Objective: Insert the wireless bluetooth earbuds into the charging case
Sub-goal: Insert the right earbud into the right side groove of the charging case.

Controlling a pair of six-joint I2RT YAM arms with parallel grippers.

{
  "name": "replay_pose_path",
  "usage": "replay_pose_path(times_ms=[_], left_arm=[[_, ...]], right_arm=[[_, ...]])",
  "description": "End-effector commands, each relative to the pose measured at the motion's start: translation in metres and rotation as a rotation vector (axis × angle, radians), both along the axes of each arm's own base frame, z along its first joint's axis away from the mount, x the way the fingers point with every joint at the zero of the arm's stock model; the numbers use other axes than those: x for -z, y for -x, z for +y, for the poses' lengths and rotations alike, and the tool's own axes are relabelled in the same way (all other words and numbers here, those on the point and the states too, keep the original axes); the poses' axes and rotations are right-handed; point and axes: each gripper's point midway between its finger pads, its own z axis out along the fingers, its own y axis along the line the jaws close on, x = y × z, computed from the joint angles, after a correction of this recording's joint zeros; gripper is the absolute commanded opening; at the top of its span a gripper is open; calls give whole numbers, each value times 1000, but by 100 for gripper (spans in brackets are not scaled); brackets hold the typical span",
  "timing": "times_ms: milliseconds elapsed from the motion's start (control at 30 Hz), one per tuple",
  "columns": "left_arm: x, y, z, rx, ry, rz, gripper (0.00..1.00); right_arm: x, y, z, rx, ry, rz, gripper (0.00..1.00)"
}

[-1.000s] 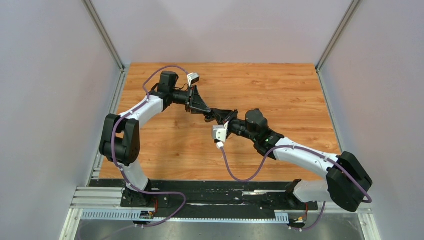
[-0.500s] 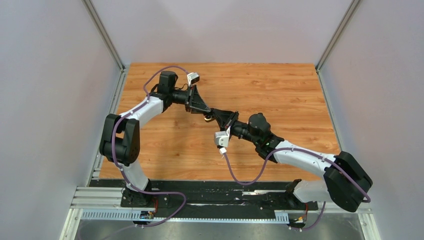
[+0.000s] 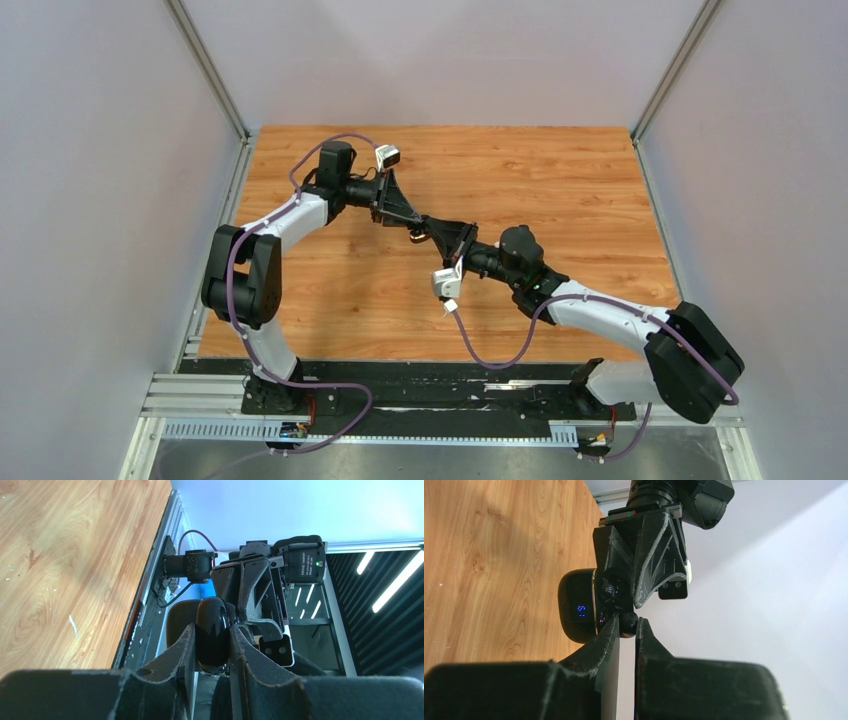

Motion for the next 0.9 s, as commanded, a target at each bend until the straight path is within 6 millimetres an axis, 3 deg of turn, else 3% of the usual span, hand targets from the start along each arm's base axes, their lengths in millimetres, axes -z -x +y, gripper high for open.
replay_pose_path(times_ms=[0, 233, 433, 700, 867], left_arm=[[-13, 6, 1, 50, 38, -27, 0], [-15, 5, 0, 54, 42, -32, 0], [-16, 6, 1, 56, 44, -39, 0], [-15, 7, 0, 59, 45, -40, 0], [-15, 6, 0, 59, 46, -44, 0]], right_arm=[[7, 9, 2, -77, 50, -28, 0], [5, 25, 4, -143, 43, 71, 12], [10, 22, 3, -126, 57, 149, 21], [1, 14, 1, -90, 41, 248, 33], [-8, 10, -2, -75, 9, 309, 46]])
